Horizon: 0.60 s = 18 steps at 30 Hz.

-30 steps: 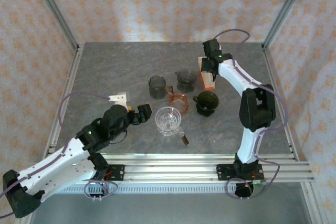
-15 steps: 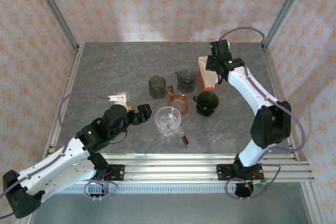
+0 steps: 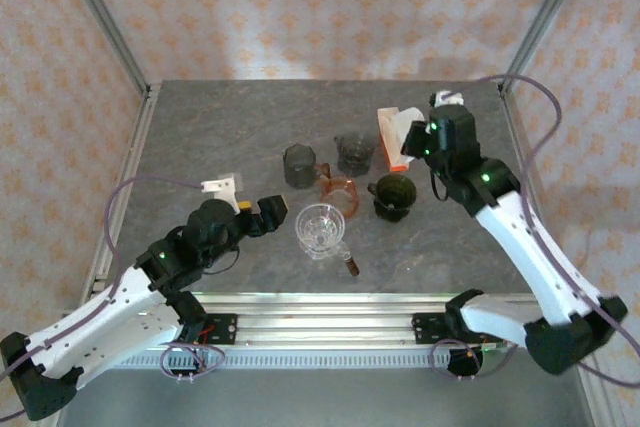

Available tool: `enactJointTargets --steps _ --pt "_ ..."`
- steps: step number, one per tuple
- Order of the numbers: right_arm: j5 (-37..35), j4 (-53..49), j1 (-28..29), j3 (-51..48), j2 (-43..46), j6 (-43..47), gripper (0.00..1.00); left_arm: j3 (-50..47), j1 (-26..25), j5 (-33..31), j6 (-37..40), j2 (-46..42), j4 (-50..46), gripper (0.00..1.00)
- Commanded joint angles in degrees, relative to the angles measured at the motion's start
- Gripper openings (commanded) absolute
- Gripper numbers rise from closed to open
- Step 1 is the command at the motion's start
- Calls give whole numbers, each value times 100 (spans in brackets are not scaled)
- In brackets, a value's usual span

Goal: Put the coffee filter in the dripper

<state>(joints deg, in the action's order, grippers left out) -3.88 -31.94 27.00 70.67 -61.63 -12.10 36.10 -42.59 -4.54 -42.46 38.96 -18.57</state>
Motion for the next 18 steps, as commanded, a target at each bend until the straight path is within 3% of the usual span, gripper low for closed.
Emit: enactJointTargets --steps 1,8,18 --pt "364 -698 375 -147 600 -298 0 202 47 217 -205 -59 -389 100" --pt "1216 -1557 1434 -209 1306 -688 0 181 49 604 -311 -106 -573 100" --pt "1264 -1974 2992 355 1001 -1051 0 176 53 767 -393 45 -607 99"
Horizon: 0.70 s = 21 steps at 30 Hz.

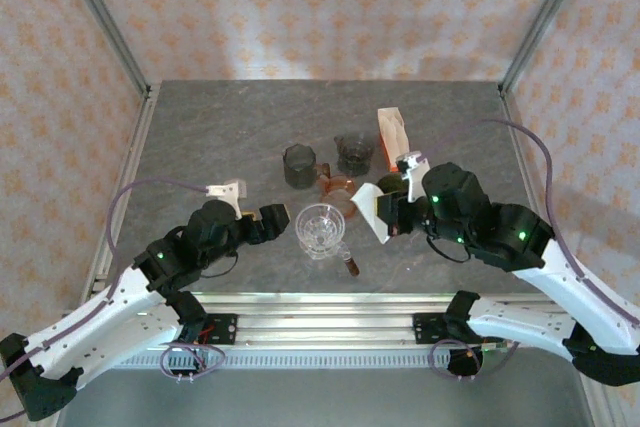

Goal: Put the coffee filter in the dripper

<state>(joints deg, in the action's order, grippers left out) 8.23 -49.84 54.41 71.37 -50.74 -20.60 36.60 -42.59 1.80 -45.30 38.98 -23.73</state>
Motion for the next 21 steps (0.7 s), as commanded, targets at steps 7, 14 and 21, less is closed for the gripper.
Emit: enactJointTargets --steps 7,14,21 --pt "115 -309 508 703 -655 -252 0 256 49 215 -76 144 -150 100" --pt "201 -731 509 1267 -1383 -286 0 433 49 309 34 119 -252 100" --pt "203 -969 509 1743 -2129 -247 0 481 49 422 77 96 -151 100"
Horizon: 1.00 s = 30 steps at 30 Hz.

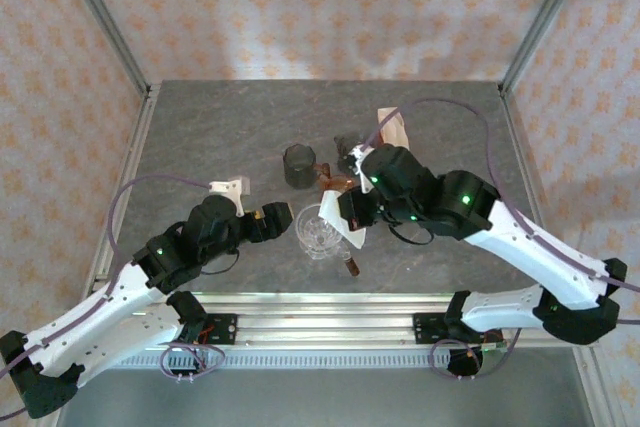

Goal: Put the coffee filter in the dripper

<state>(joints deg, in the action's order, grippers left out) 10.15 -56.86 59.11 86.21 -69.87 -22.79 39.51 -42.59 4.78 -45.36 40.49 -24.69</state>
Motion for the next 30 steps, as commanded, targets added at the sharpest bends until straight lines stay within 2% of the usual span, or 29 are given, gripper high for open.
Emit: enactJointTargets --steps 1,10,25,28,30 --pt "22 -273 39 304 -307 -23 0 197 49 138 81 -52 -34 99" --pt "115 -154 39 633 -1202 112 0 246 49 269 108 -84 25 99" --pt "153 490 39 -98 -1672 -57 0 163 49 435 50 -98 146 99" --pt "74 603 39 -147 -1528 -83 14 230 49 558 135 -18 130 94" --pt "-65 723 39 -188 -1310 -120 29 329 49 600 190 73 55 88"
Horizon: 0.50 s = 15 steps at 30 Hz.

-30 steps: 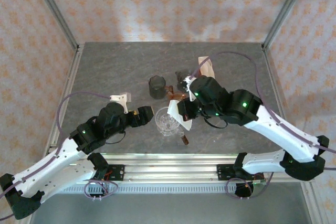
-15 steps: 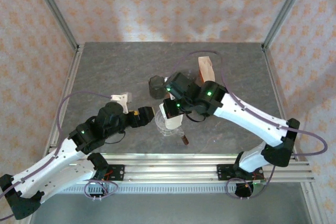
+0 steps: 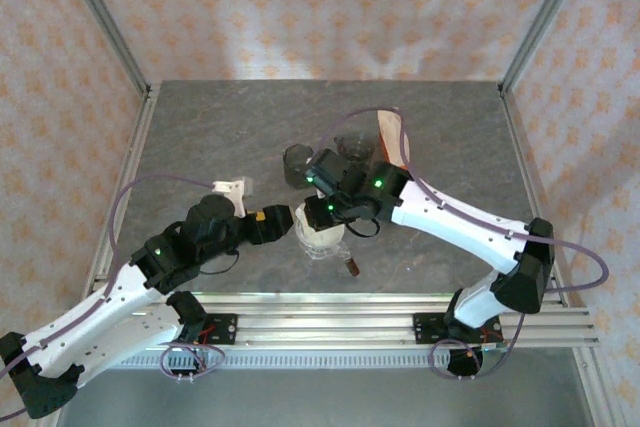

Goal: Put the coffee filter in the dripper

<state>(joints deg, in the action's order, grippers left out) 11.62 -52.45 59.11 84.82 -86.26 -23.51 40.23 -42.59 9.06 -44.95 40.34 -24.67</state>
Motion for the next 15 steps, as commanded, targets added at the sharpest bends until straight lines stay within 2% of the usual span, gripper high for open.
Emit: enactJointTargets --steps 1,3,6,12,15 --pt "-254 340 39 -75 444 -59 35 312 44 177 175 131 -1 85" --pt "-384 436 39 -200 713 -119 44 435 32 235 244 216 -30 81" --pt "-615 601 38 -526 1183 -233 49 608 -124 184 347 381 -51 78" --pt "-1527 698 39 -1309 2030 -391 54 1528 -956 -953 913 1232 -1038 62" --pt "-1783 615 36 -1539 2147 -428 54 1784 -1084 -1210 1000 1636 -1401 54"
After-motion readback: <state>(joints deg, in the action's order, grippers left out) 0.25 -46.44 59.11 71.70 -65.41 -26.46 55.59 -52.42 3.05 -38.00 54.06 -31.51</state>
